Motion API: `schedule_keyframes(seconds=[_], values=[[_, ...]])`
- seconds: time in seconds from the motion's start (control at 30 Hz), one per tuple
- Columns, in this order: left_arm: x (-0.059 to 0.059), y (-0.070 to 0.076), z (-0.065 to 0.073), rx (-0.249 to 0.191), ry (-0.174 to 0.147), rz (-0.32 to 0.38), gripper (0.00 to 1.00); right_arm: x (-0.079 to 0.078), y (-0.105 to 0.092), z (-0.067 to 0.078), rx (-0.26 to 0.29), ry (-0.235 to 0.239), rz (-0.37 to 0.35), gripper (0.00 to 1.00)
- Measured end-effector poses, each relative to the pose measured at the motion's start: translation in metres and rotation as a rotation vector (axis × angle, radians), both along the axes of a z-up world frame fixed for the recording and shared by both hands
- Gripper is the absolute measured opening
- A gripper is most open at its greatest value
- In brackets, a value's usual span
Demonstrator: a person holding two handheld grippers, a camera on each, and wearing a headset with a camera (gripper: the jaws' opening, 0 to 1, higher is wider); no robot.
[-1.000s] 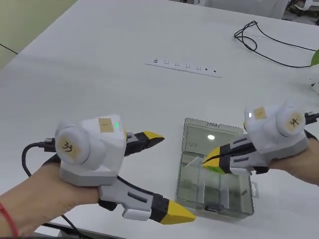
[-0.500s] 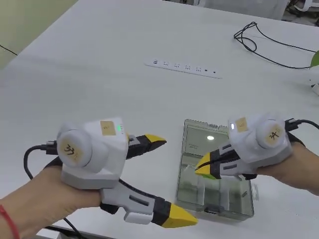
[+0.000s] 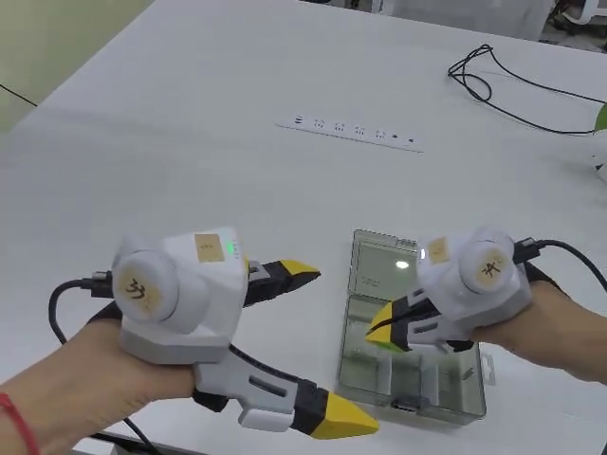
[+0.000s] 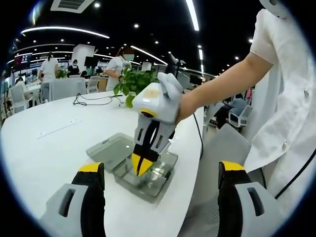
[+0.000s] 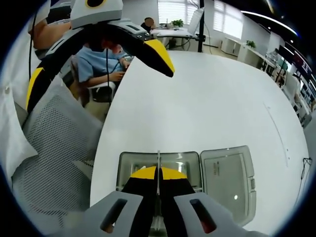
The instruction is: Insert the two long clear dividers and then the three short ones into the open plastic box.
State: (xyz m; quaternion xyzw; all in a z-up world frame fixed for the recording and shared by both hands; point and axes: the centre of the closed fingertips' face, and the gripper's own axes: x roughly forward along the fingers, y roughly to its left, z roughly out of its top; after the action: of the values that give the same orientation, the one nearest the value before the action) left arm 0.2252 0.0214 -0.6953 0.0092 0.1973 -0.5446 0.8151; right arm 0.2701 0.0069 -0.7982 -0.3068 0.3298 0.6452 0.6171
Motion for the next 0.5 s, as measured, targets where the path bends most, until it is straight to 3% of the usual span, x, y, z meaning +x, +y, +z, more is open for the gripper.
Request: schedule_keyframes(seconds=[0.5], values=[[0.001,0.000,-0.001,-0.001,0.001,0.001,0.97,-0.002,0.002,-0.014,-0.086,-0.018,0.037,0.02]])
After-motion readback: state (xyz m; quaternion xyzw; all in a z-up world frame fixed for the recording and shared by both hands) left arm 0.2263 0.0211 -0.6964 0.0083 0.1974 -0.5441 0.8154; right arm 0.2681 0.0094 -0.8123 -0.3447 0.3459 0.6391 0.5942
